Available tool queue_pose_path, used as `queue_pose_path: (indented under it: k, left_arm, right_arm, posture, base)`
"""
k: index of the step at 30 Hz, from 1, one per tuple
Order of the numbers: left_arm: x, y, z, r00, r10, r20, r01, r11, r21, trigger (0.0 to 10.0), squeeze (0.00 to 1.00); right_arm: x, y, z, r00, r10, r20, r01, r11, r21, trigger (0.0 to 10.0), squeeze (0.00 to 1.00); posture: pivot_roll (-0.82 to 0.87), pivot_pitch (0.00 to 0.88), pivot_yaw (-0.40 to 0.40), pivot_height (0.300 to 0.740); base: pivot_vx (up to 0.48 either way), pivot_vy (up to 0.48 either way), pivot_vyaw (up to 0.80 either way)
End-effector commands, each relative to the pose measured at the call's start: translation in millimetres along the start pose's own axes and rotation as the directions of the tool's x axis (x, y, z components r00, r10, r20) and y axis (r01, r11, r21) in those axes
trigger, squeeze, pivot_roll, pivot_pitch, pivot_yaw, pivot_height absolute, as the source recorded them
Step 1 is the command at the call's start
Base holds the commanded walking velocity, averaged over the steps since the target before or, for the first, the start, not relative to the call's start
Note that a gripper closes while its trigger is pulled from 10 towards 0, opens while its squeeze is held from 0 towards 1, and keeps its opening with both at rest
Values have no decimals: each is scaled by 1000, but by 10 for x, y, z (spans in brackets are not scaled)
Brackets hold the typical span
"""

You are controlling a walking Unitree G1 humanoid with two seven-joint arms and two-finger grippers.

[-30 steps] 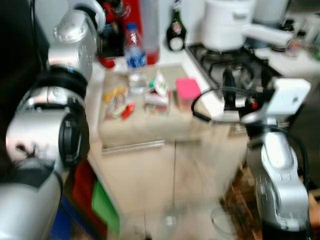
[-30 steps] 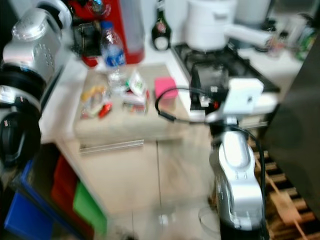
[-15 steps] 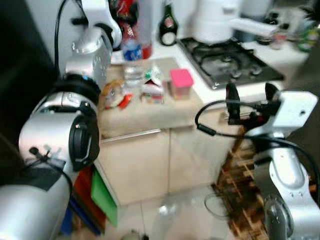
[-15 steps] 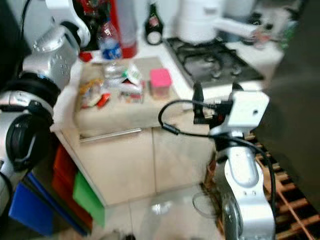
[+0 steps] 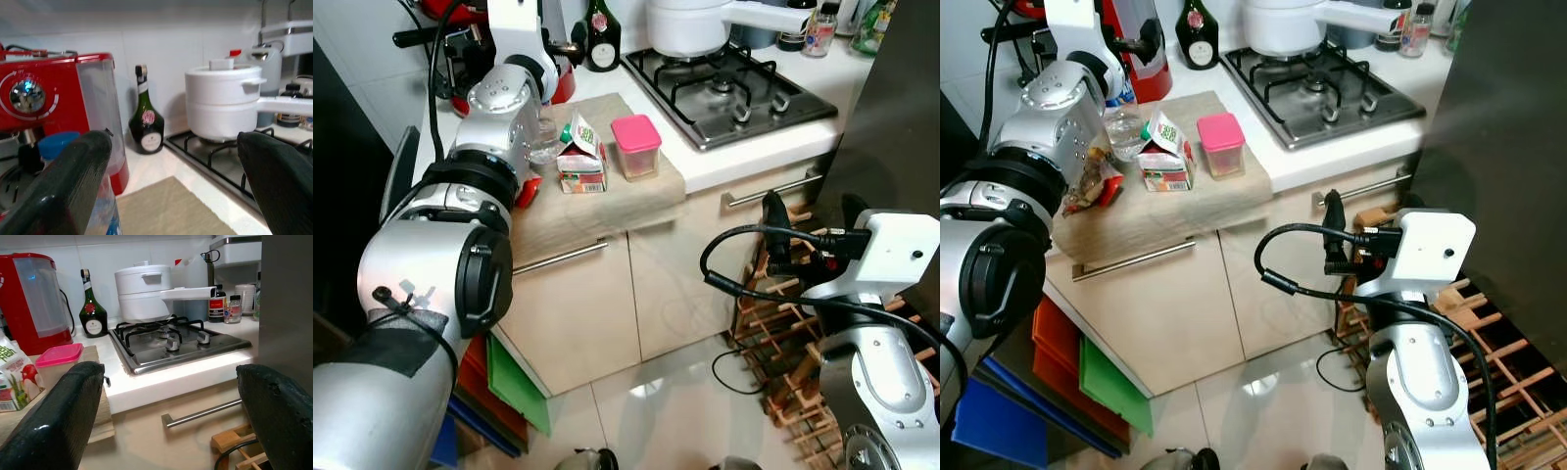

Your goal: Restocking fridge

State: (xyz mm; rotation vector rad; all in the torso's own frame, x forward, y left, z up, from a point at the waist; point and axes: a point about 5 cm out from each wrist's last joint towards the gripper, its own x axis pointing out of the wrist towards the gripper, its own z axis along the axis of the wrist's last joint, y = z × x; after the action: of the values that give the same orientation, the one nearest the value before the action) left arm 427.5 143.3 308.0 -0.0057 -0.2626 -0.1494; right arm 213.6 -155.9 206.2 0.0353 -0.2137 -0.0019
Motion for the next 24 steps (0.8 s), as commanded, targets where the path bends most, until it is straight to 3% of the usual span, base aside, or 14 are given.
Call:
queue_pose_path:
  k: [1,3,7,8,9,10,11,12,17,20,24]
  left_arm:
    - [-55,89,79,992,-58,116,59,998,-5,10000,0]
    - [-156,70,-18,978,-127,165,127,992,5,10000,0]
    - [-833,-70,-524,970,-232,77,234,972,-17,10000,0]
    - [-833,-70,-524,970,-232,77,234,972,-17,10000,0]
    - [-1328,-45,-741,976,-215,13,214,975,58,10000,0]
    - [-1427,-65,-803,977,-212,-6,211,974,86,10000,0]
    - [-1427,-65,-803,977,-212,-6,211,974,86,10000,0]
    - [-1638,-139,-864,990,-138,-12,138,990,-4,10000,0]
    - [-1715,-306,-792,997,-74,35,74,997,1,10000,0]
    - [-1702,-323,-769,999,-48,-5,48,999,-25,10000,0]
    - [-1593,-410,-779,990,-136,-40,134,990,-48,10000,0]
  right_arm:
    - [-8,11,13,1000,0,6,0,1000,-7,10000,133]
    - [0,-8,-9,1000,-6,4,6,1000,-10,10000,133]
    - [148,-19,-79,999,31,9,-30,999,-30,10000,137]
    - [148,-19,-79,999,31,9,-30,999,-30,10000,137]
    - [241,-7,-77,998,58,19,-58,998,-30,10000,133]
    - [313,-22,-88,998,67,19,-67,997,-29,10000,133]
    - [313,-22,-88,998,67,19,-67,997,-29,10000,133]
    - [464,-33,-125,995,96,1,-96,995,-7,10000,133]
    - [685,-5,-195,982,185,-33,-185,983,18,10000,145]
    - [828,-13,-219,977,210,-37,-209,978,20,10000,184]
    - [970,-27,-247,979,204,-28,-203,978,51,10000,212]
  posture:
    - [-227,33,165,740]
    - [-193,0,162,740]
    - [-98,0,113,740]
    - [-98,0,113,740]
    - [-72,0,90,740]
    - [-37,0,44,740]
    - [-37,0,44,740]
    - [10,0,-29,740]
    - [59,0,-134,740]
    - [59,0,-141,740]
    - [54,0,-114,740]
  base:
    - [0,0,0]
    - [0,0,0]
    - [0,0,0]
    - [0,0,0]
    - [0,0,0]
    - [0,0,0]
    - [0,0,0]
    - [0,0,0]
    - [0,0,151]
    - [0,0,702]
    - [0,0,595]
